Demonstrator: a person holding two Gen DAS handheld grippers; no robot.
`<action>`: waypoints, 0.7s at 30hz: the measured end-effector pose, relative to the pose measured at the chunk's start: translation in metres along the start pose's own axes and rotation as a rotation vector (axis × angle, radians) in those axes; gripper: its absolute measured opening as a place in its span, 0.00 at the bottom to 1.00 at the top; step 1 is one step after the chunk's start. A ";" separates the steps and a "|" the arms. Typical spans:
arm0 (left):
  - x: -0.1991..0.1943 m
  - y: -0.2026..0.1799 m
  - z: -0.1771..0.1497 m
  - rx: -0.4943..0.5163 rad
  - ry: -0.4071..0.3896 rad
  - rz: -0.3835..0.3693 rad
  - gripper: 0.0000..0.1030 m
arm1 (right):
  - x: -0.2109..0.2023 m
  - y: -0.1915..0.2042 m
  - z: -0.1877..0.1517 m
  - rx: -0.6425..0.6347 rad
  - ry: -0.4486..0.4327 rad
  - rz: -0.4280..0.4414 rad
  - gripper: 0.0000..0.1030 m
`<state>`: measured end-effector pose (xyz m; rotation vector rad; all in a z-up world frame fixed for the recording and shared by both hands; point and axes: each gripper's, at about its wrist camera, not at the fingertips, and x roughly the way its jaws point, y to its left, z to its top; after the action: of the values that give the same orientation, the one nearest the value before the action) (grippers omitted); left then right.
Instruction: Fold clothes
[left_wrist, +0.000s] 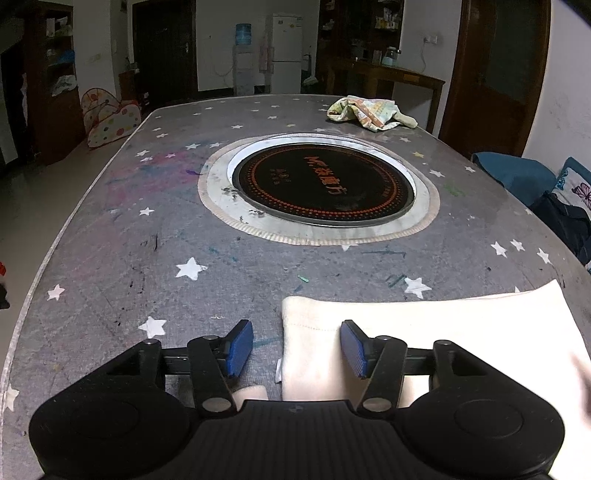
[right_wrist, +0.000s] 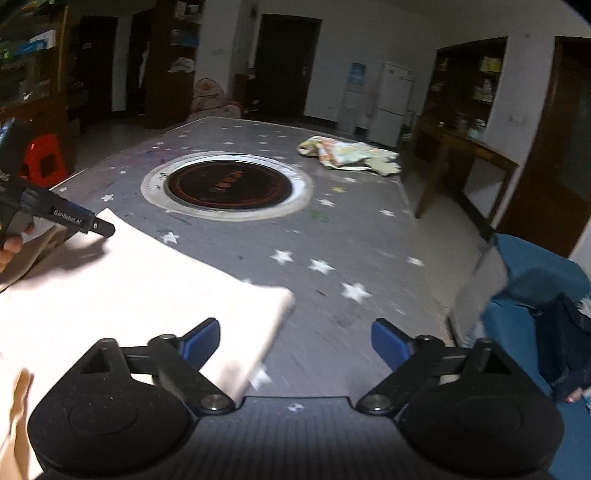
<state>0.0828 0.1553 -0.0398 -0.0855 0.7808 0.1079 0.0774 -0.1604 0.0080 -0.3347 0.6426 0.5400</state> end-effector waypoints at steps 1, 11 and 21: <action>0.000 0.000 0.000 0.003 -0.003 -0.001 0.57 | 0.011 0.002 0.003 -0.003 0.012 0.026 0.97; 0.000 0.003 -0.003 0.022 -0.017 -0.023 0.62 | 0.069 0.010 0.009 -0.018 0.085 0.105 1.00; 0.002 0.000 0.000 0.036 -0.011 -0.038 0.65 | 0.079 0.012 0.005 -0.010 0.136 0.167 1.00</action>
<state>0.0843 0.1558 -0.0417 -0.0652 0.7692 0.0582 0.1262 -0.1189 -0.0408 -0.3306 0.8040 0.6842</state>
